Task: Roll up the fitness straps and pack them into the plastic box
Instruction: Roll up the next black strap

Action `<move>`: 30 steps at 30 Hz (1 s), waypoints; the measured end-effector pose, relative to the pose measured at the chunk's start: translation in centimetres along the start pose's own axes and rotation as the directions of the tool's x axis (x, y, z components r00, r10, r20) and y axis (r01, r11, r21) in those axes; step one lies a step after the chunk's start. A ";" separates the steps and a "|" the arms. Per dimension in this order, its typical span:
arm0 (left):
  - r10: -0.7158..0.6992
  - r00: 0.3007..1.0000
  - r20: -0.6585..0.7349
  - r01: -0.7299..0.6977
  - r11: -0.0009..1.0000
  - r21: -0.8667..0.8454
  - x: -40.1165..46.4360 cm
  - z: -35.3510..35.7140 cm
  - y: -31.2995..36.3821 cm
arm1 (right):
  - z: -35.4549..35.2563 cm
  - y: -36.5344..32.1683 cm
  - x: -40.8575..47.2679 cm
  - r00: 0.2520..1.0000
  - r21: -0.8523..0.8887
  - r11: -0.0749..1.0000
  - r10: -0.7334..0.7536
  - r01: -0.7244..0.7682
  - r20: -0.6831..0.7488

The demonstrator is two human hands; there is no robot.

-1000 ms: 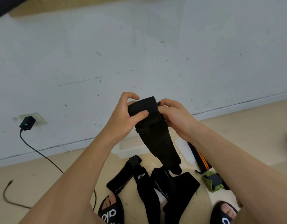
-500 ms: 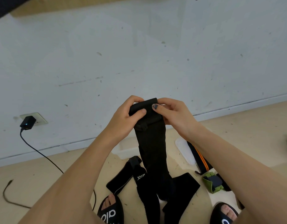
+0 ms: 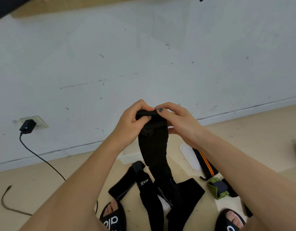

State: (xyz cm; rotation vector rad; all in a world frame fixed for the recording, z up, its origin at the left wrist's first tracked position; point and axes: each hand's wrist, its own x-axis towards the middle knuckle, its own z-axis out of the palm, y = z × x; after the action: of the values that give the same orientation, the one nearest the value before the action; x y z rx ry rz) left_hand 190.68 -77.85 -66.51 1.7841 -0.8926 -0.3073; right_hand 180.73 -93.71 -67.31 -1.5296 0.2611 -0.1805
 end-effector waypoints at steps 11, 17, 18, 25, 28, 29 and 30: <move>-0.279 0.958 -0.067 0.230 0.886 -0.402 0.8 -0.3 0.1 | -1.6 -0.1 0.6 0.987 0.093 0.993 -0.057 0.072 -0.150; -0.225 0.969 -0.100 0.193 0.946 -0.260 0.4 -0.4 0.4 | -1.5 0.0 1.0 0.985 0.105 0.993 -0.028 0.046 -0.171; -0.211 0.970 -0.124 0.179 0.958 -0.225 0.3 -0.4 0.5 | -1.5 0.1 1.0 0.985 0.106 0.993 -0.026 0.045 -0.173; -0.141 0.964 -0.224 0.099 0.977 -0.190 0.1 0.1 1.2 | -0.8 0.4 1.0 0.985 0.060 0.998 -0.014 0.024 -0.175; -0.166 0.965 -0.204 0.106 0.955 -0.276 0.1 0.2 1.5 | -0.7 0.5 1.2 0.983 0.067 0.998 -0.011 0.023 -0.182; -0.173 0.964 -0.200 0.110 0.950 -0.293 0.2 0.2 1.4 | -0.6 0.5 1.2 0.982 0.071 0.997 -0.007 0.021 -0.188; -0.183 0.964 -0.194 0.117 0.943 -0.311 0.2 0.2 1.4 | -0.5 0.6 1.3 0.980 0.074 0.997 -0.006 0.021 -0.197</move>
State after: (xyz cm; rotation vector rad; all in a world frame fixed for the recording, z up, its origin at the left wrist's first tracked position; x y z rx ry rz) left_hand 190.12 -78.28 -65.31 1.5715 -0.5214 -0.3167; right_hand 181.81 -94.53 -67.94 -1.4394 0.3963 -0.3493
